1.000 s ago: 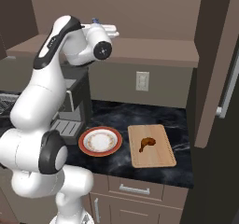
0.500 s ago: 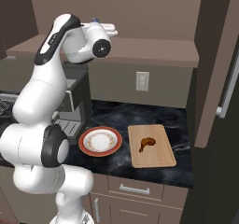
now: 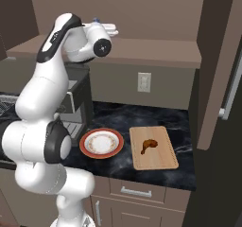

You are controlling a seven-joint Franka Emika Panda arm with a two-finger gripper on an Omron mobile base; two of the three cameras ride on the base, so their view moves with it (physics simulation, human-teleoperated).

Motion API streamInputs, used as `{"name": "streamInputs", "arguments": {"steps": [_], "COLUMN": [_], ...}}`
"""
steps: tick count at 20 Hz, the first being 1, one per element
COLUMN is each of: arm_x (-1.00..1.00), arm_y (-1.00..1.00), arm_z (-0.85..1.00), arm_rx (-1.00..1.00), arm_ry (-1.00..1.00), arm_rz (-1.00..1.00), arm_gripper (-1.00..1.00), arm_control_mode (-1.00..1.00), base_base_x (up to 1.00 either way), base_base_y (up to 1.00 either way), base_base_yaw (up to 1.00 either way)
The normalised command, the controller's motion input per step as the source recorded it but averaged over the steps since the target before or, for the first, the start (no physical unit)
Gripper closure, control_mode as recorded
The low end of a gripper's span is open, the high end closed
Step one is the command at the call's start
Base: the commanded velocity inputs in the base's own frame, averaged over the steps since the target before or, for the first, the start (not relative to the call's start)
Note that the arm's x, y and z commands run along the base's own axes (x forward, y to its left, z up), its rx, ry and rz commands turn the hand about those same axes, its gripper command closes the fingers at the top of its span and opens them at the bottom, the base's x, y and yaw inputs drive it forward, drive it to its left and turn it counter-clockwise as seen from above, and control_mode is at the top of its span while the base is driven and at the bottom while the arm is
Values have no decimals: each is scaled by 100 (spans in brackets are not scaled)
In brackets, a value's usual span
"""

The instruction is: Pick the chicken drumstick from the plate and place it on the cutting board. Then pick the condiment bottle from the cabinet and place it next to the cutting board.

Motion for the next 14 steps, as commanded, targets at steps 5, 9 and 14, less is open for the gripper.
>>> {"name": "streamInputs", "arguments": {"steps": [5, 9, 14], "arm_x": [15, 14, 14], "arm_y": [0, 0, 0], "arm_z": [-5, -1, 0], "arm_rx": [-2, -1, 0], "arm_ry": [0, 0, 0], "arm_rz": [-1, -1, -1], "arm_gripper": [-100, -100, -100], "arm_control_mode": [-100, -100, -100], "base_base_x": [0, 0, 0], "base_base_y": [0, 0, 0], "base_base_yaw": [0, 0, 0]}}
